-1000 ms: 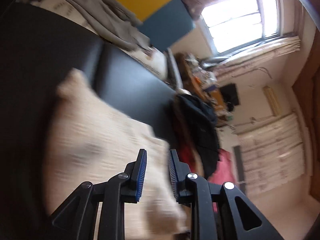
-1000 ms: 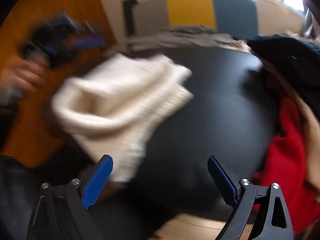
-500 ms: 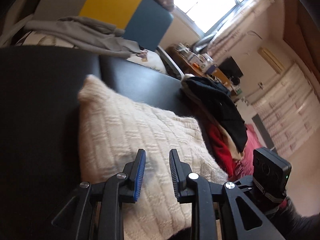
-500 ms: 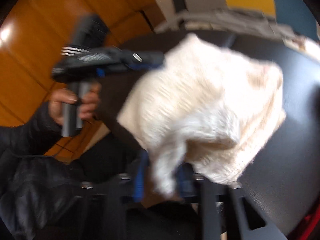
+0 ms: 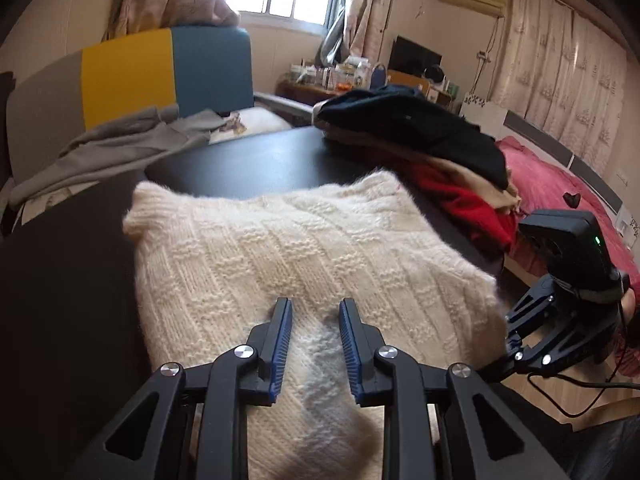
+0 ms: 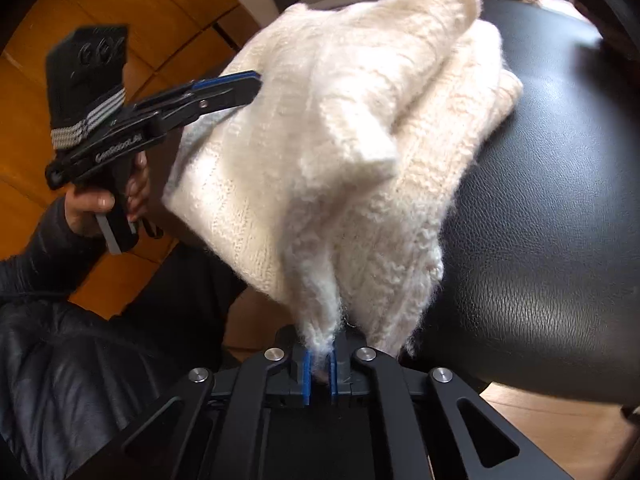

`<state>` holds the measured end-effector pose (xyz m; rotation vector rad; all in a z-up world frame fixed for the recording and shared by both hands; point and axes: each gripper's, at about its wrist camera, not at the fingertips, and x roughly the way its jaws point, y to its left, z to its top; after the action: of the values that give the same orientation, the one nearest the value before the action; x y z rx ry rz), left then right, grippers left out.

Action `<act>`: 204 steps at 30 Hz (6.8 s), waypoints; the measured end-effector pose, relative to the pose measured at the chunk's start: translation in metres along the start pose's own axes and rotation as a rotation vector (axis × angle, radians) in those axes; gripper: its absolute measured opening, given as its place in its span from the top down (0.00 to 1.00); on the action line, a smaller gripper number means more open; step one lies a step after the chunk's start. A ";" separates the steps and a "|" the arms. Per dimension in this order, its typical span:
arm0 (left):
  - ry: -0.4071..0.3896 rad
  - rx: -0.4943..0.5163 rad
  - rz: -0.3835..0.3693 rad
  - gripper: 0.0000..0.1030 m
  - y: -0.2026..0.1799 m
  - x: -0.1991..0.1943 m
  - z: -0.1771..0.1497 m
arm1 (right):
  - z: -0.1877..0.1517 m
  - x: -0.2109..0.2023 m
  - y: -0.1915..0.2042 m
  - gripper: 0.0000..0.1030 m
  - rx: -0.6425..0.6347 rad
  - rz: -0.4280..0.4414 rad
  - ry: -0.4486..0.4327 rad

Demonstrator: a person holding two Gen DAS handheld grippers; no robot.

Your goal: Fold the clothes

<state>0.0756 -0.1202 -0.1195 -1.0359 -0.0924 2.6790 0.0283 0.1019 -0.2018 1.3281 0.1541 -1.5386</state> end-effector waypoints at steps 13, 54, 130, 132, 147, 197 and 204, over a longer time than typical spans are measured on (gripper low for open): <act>-0.013 0.035 -0.120 0.76 -0.042 -0.011 -0.031 | 0.056 -0.081 -0.006 0.17 0.072 0.009 -0.346; -0.181 -0.272 -0.149 0.75 0.073 -0.059 0.004 | 0.151 -0.081 0.031 0.35 -0.191 -0.284 -0.365; 0.133 -0.694 -0.407 0.18 0.138 0.023 -0.048 | 0.027 -0.138 -0.055 0.05 0.277 0.131 -0.357; 0.126 -0.680 -0.423 0.18 0.135 0.029 -0.044 | 0.032 -0.128 -0.070 0.05 0.322 0.133 -0.344; 0.135 -0.588 -0.380 0.18 0.113 0.040 -0.029 | 0.082 -0.054 -0.072 0.00 0.311 0.226 -0.173; -0.053 -0.554 -0.116 0.55 0.089 -0.010 -0.035 | 0.116 -0.015 -0.009 0.50 0.279 0.187 -0.210; -0.229 -0.671 0.078 0.55 0.161 -0.112 -0.071 | 0.206 0.056 0.073 0.52 0.095 0.275 -0.088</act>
<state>0.1665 -0.3082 -0.1240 -0.8854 -1.0726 2.8857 -0.0414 -0.1009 -0.1318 1.2932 -0.1532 -1.3796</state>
